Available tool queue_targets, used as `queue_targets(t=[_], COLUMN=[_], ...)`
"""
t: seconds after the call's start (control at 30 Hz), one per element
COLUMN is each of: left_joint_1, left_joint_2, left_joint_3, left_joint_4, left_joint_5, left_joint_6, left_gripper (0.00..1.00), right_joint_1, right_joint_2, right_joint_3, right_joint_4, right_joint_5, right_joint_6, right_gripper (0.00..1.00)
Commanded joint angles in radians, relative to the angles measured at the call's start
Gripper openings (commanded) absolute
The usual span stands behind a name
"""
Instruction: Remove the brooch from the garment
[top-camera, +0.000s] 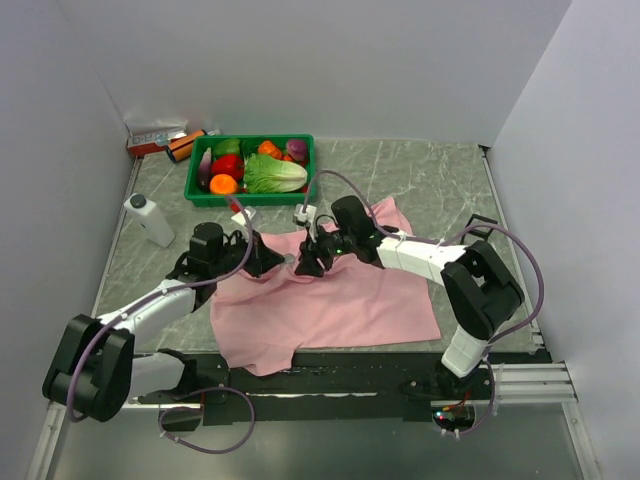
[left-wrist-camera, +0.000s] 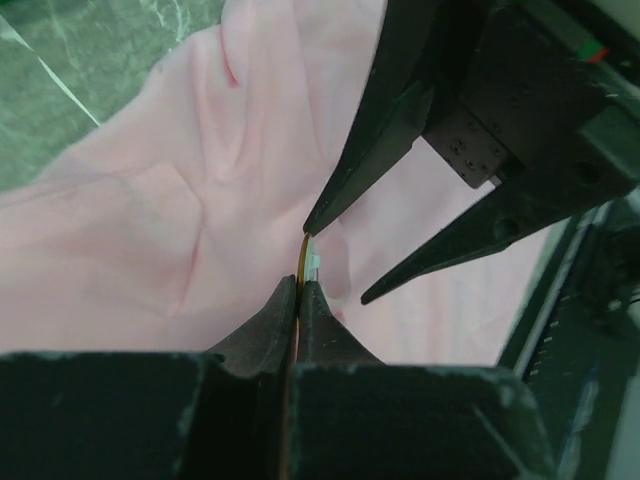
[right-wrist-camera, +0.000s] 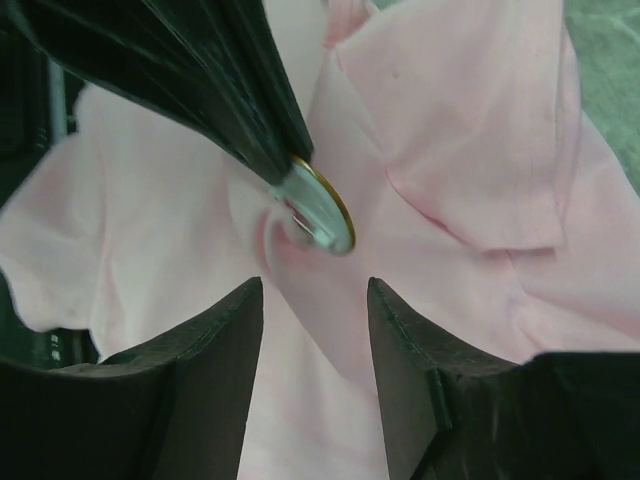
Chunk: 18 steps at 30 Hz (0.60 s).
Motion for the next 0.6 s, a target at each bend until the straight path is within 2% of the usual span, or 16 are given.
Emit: queue_targets(t=[0.0, 0.17, 0.3, 0.57], left_joint_1=[0.064, 0.106, 0.113, 0.115], left_joint_2=[0.042, 0.088, 0.113, 0.109], left_joint_3=[-0.041, -0.061, -0.047, -0.045], left_joint_4=[0.18, 0.292, 0.343, 0.348], left_joint_5=[0.1, 0.126, 0.164, 0.19], left_joint_6=[-0.201, -0.306, -0.353, -0.366], left_gripper=[0.01, 0.01, 0.01, 0.01], right_joint_1=[-0.04, -0.073, -0.094, -0.108], right_joint_2=[0.022, 0.062, 0.092, 0.149], right_joint_3=[0.057, 0.094, 0.096, 0.128], right_joint_4=[0.077, 0.043, 0.093, 0.178], right_joint_5=[-0.136, -0.196, -0.203, -0.255], right_joint_6=[0.124, 0.202, 0.297, 0.423], right_gripper=[0.52, 0.44, 0.39, 0.36])
